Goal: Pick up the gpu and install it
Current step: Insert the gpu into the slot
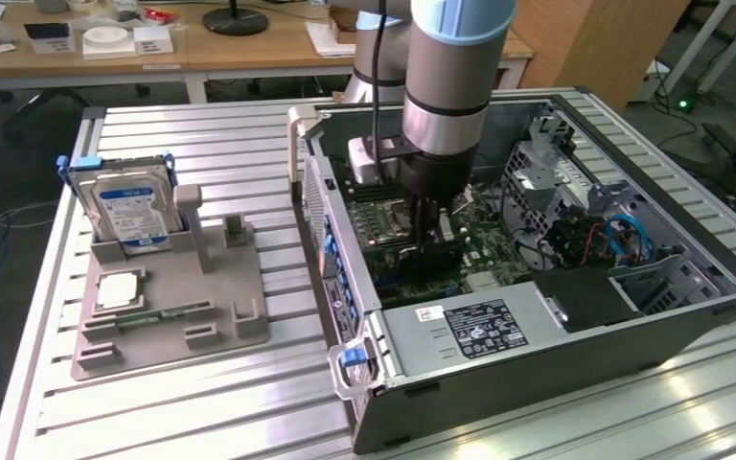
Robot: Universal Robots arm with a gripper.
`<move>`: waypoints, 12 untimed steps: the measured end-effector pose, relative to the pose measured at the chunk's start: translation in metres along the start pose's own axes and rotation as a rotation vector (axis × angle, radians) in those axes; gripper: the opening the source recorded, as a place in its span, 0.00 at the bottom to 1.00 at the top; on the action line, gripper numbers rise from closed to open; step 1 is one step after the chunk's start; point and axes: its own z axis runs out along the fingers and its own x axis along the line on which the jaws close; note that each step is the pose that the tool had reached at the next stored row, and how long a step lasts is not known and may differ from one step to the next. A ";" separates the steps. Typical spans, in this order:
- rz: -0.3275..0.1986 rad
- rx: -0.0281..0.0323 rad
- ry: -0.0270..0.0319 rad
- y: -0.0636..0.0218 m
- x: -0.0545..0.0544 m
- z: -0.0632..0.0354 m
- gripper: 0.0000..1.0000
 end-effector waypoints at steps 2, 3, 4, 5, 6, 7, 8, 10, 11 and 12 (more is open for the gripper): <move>0.000 0.0019 -0.0001 -0.0006 0.000 -0.0063 0.35; 0.000 0.0029 -0.0003 -0.0009 0.000 -0.0093 0.35; 0.000 0.0036 -0.0003 -0.0011 0.000 -0.0112 0.35; 0.000 0.0040 -0.0003 -0.0011 0.000 -0.0120 0.35; 0.000 0.0043 -0.0005 -0.0011 0.000 -0.0119 0.35; 0.000 0.0043 -0.0005 -0.0011 0.000 -0.0119 0.33; 0.000 0.0043 -0.0004 -0.0011 0.000 -0.0120 0.33; 0.000 0.0043 -0.0003 -0.0011 0.000 -0.0120 0.27; 0.000 0.0042 -0.0003 -0.0011 0.000 -0.0120 0.21; 0.000 0.0042 -0.0003 -0.0011 0.000 -0.0120 0.15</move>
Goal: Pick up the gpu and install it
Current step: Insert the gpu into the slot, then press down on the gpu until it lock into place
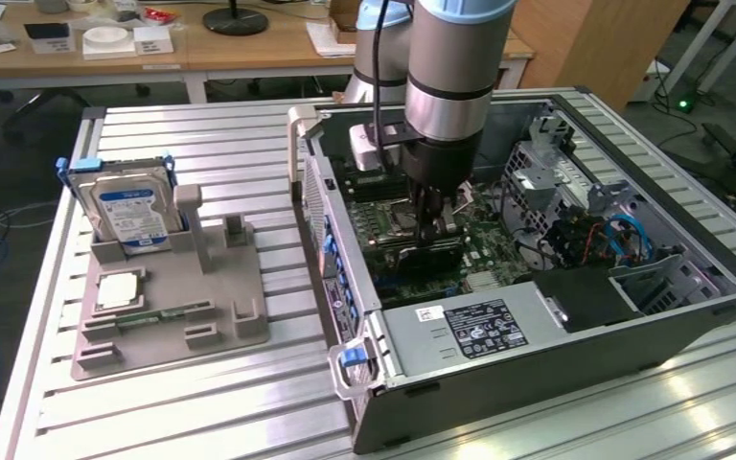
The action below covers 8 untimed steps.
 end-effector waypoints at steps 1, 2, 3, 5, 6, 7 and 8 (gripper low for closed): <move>0.000 0.0000 0.0000 0.0000 0.000 0.0000 0.15; 0.000 0.0001 0.0000 0.0000 0.000 0.0000 0.10; 0.000 0.0000 0.0000 0.0000 0.000 0.0000 0.10; 0.000 0.0000 0.0000 0.0000 0.000 0.0000 0.10; 0.000 0.0000 0.0000 0.0000 0.000 0.0000 0.10; 0.000 0.0001 0.0000 0.0000 0.000 0.0000 0.10; 0.000 0.0000 0.0000 0.0000 0.000 0.0000 0.10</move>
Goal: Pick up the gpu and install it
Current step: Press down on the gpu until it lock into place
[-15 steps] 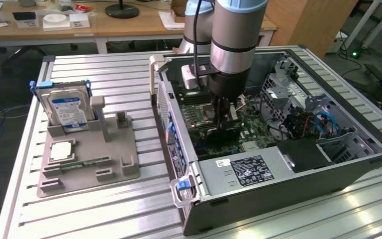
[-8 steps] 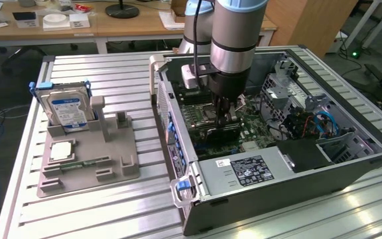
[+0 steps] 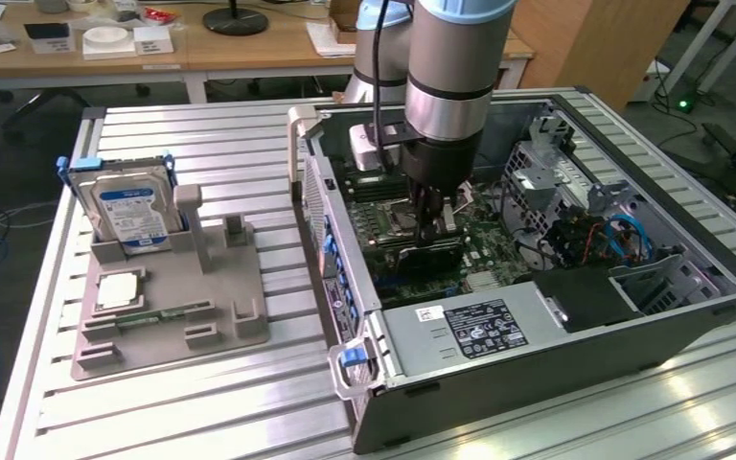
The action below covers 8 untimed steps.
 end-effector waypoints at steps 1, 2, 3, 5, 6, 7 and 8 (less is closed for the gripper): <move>0.000 0.0000 0.0000 0.0000 0.000 0.0000 0.10; 0.000 0.0000 -0.0001 0.0000 0.000 0.0000 0.10; 0.000 0.0000 0.0000 0.0000 0.000 0.0000 0.10; 0.000 0.0001 0.0000 0.0000 0.000 0.0000 0.10; 0.000 0.0000 0.0000 0.0000 0.000 0.0000 0.10; 0.000 0.0001 -0.0001 0.0000 0.000 0.0000 0.10; 0.000 0.0000 -0.0001 0.0000 0.000 0.0000 0.10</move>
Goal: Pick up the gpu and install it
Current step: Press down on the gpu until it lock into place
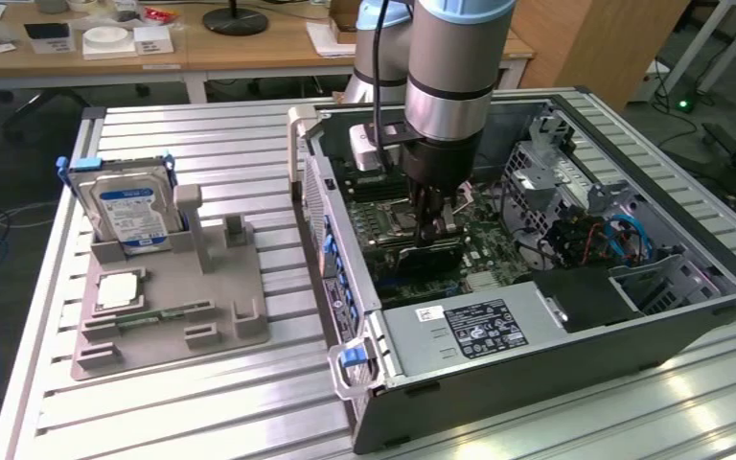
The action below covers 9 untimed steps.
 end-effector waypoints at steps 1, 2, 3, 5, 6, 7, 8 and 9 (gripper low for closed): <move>0.000 0.0000 0.0000 0.0000 0.000 0.0000 0.10; 0.000 0.0000 -0.0001 0.0000 0.000 -0.0001 0.10; 0.000 -0.0007 0.0003 0.0000 0.000 -0.0007 0.10; 0.000 -0.0048 0.0005 -0.0002 0.000 -0.0027 0.10; 0.000 -0.0068 0.0003 -0.0004 0.000 -0.0044 0.10; 0.000 -0.0082 -0.0001 -0.0005 0.000 -0.0062 0.10; 0.000 -0.0107 -0.0002 -0.0007 0.000 -0.0074 0.10; 0.000 -0.0180 -0.0002 -0.0008 0.000 -0.0077 0.10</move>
